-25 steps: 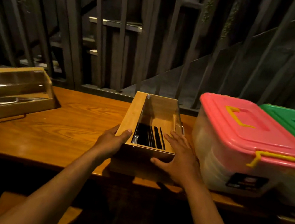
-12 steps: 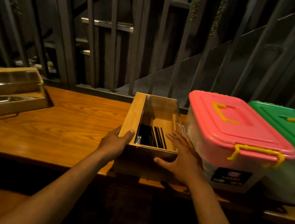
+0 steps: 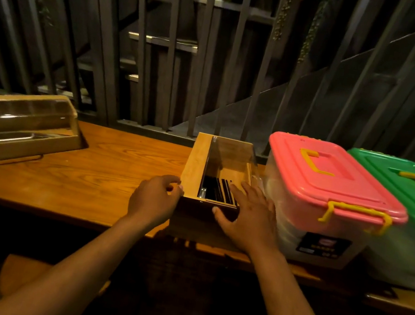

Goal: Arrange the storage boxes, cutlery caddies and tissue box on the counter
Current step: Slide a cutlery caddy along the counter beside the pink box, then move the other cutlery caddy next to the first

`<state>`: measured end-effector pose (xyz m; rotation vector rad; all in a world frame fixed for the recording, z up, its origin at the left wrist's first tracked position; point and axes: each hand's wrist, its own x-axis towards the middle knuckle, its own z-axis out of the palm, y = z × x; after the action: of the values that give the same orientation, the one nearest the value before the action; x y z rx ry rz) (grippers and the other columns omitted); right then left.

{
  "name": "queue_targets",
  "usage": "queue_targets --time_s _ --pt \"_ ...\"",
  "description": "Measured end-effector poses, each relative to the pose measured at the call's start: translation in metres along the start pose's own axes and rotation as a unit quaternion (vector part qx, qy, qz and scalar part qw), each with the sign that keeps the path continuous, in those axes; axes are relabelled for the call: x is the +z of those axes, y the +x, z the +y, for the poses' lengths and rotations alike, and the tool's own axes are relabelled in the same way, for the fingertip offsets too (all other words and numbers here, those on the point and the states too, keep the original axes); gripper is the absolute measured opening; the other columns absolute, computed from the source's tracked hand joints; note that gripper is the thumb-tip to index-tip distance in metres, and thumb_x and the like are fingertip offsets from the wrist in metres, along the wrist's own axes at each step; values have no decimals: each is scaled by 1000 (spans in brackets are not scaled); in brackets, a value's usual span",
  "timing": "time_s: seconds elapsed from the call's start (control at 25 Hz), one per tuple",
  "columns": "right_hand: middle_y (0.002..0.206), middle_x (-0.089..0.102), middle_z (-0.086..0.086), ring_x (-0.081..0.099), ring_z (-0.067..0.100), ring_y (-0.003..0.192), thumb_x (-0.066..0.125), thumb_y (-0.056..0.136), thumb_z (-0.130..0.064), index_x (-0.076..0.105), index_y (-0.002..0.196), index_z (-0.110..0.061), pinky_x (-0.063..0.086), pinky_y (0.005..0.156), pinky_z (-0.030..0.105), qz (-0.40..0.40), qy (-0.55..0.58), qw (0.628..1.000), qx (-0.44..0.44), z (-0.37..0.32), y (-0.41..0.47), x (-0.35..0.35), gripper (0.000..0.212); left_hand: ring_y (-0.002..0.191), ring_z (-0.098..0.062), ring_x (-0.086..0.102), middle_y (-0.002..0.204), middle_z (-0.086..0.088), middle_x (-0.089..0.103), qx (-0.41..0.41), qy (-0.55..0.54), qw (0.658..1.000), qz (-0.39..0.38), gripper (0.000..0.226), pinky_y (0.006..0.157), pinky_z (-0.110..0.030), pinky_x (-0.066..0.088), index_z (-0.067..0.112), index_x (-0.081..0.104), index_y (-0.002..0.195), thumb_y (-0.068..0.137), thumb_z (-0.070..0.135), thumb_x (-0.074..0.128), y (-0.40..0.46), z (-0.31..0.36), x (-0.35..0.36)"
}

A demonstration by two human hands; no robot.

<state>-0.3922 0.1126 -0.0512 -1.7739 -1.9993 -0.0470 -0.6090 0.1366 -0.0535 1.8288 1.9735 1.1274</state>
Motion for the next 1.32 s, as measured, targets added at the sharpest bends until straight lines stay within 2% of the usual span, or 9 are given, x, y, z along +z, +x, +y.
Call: queue_targets --time_s 0.08,0.16,0.28,0.4,0.64,0.8,1.08,1.32 --pt "156 33 -4 21 20 146 38 85 -69 35 144 -37 17 118 50 30 9 999 -10 -41 3 1 67 96 -18 65 113 5 71 45 86 994 49 36 68 -32 50 34 63 122 91 48 53 -2 -16 -31" --pt "154 36 -4 24 21 145 38 89 -64 38 143 -36 20 117 52 48 28 998 -24 -92 8 9 61 107 -18 62 120 5 67 91 129 984 84 38 72 -33 49 34 60 126 91 47 54 -6 -41 -69" --pt "153 39 -3 25 22 144 39 92 -59 40 142 -35 21 116 54 52 61 996 -44 -172 9 32 56 119 -19 53 129 1 62 124 163 975 87 44 84 -36 50 30 55 132 91 45 53 -11 -96 -127" --pt "152 40 -3 27 21 143 40 92 -58 42 141 -35 23 115 53 33 80 994 -71 -262 10 65 54 127 -20 46 137 -1 54 87 198 973 78 49 95 -38 46 30 48 138 92 47 50 -10 -170 -187" --pt "147 46 -3 36 19 137 49 89 -55 48 136 -37 31 111 47 34 114 988 -100 -393 30 119 51 126 -19 45 135 0 55 47 231 968 87 50 96 -37 44 31 48 137 91 48 50 8 -276 -279" --pt "145 48 -5 39 18 135 52 88 -55 50 135 -38 33 108 43 11 134 984 -121 -455 54 156 51 123 -20 48 131 0 57 8 241 964 109 47 93 -36 44 29 52 133 89 47 53 26 -331 -318" --pt "143 50 -5 39 20 135 56 86 -54 52 134 -35 38 107 44 -24 191 966 -174 -538 120 216 51 119 -23 50 128 -2 58 -65 253 958 116 44 90 -38 45 29 52 130 89 47 53 83 -406 -366" --pt "147 45 -1 33 23 138 55 86 -56 47 137 -35 31 111 47 -51 164 965 -197 -610 169 267 56 126 -24 46 136 -3 54 -78 273 953 106 50 97 -40 43 30 48 136 89 47 53 155 -478 -387"
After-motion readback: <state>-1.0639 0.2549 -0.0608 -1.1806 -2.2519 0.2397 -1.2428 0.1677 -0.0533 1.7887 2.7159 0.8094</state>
